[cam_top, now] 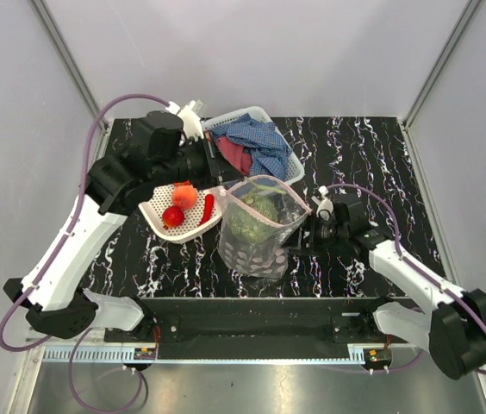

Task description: Open the zip-top bag and remove the fake food

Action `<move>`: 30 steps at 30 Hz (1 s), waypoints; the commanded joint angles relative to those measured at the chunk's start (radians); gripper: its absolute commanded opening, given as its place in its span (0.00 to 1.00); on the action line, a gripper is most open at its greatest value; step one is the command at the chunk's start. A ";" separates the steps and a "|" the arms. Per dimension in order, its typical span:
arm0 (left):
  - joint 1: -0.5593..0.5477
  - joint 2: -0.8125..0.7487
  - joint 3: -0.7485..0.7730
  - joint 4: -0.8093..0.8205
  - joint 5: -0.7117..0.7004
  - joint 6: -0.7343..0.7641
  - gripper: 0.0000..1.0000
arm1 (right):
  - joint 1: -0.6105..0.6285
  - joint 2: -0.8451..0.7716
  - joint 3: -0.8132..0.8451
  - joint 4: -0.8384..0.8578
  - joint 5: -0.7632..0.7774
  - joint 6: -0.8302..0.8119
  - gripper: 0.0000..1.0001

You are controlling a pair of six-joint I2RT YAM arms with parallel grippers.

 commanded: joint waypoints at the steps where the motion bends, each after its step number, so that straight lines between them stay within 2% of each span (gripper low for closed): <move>1: 0.003 -0.008 0.139 0.051 0.056 -0.027 0.00 | -0.001 0.071 -0.016 0.089 0.051 0.023 0.69; 2: 0.003 -0.008 0.153 0.053 0.055 -0.027 0.00 | -0.003 0.080 -0.018 0.094 0.052 0.025 0.63; 3: 0.003 -0.010 0.176 0.057 0.055 -0.026 0.00 | -0.003 0.095 -0.016 0.099 0.055 0.025 0.50; 6: 0.003 -0.023 0.210 0.069 0.030 -0.030 0.00 | -0.003 0.111 -0.009 0.088 0.081 0.025 0.38; 11: 0.003 -0.057 0.288 0.111 -0.053 0.005 0.00 | -0.003 0.132 -0.004 0.024 0.135 0.043 0.33; 15: 0.003 -0.060 0.357 0.132 -0.160 0.083 0.00 | -0.003 0.142 0.023 -0.051 0.166 0.049 0.34; 19: 0.003 -0.042 0.435 0.152 -0.264 0.178 0.00 | -0.003 0.135 0.077 -0.176 0.218 0.019 0.42; 22: 0.004 -0.017 0.492 0.135 -0.364 0.263 0.00 | -0.003 0.143 0.140 -0.306 0.284 -0.004 0.53; 23: 0.007 -0.011 0.500 0.116 -0.395 0.284 0.00 | -0.003 0.154 0.163 -0.399 0.340 -0.009 0.61; 26: 0.038 -0.001 0.479 0.060 -0.504 0.335 0.00 | -0.005 0.164 0.263 -0.595 0.496 -0.009 0.73; 29: 0.099 -0.002 0.395 0.031 -0.550 0.347 0.00 | -0.005 0.163 0.350 -0.737 0.607 -0.004 0.93; 30: 0.116 -0.004 0.320 0.034 -0.563 0.356 0.00 | -0.003 0.163 0.385 -0.763 0.621 -0.006 0.99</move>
